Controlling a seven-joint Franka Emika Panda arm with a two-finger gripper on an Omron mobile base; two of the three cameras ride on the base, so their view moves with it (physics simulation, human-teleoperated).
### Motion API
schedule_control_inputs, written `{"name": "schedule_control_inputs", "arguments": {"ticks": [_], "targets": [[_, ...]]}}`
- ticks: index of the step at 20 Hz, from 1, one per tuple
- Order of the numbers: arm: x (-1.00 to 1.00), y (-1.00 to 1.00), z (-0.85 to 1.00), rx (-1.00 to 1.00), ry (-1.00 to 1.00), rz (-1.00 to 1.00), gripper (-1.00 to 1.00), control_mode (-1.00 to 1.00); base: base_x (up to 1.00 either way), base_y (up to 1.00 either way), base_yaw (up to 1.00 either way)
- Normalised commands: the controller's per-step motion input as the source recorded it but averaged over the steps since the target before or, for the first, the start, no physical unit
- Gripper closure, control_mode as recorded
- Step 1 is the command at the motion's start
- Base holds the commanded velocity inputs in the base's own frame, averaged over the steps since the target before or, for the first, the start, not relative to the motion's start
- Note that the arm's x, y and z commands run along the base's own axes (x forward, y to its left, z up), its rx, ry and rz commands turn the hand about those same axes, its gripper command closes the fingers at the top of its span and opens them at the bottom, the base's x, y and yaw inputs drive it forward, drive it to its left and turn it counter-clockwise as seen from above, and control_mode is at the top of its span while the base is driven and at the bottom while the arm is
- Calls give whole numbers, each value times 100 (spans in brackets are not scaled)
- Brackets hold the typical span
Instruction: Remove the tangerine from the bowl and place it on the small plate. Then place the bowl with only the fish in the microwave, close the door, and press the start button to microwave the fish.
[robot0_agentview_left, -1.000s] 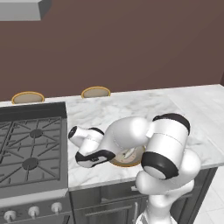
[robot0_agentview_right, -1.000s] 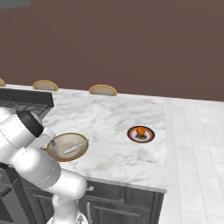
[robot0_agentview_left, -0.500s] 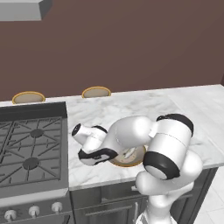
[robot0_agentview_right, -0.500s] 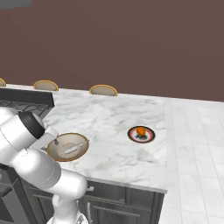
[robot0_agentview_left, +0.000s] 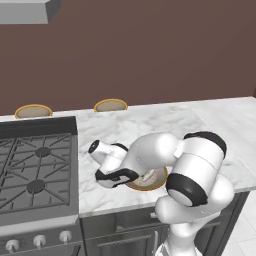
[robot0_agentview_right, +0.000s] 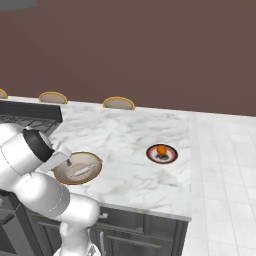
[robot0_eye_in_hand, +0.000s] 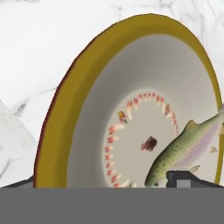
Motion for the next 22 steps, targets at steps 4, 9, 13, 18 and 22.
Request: {"name": "schedule_control_inputs", "arguments": {"ticks": [4,9,13,18,22], "targets": [[0,-42,-38,0,0,0,100,-100,0,0,0],[0,-37,-24,0,0,0,100,-100,0,0,0],[0,-34,-6,0,0,0,100,-100,0,0,0],[0,-11,2,0,0,0,100,-100,0,0,0],[-11,-3,31,-1,0,0,100,-100,0,0,0]]}}
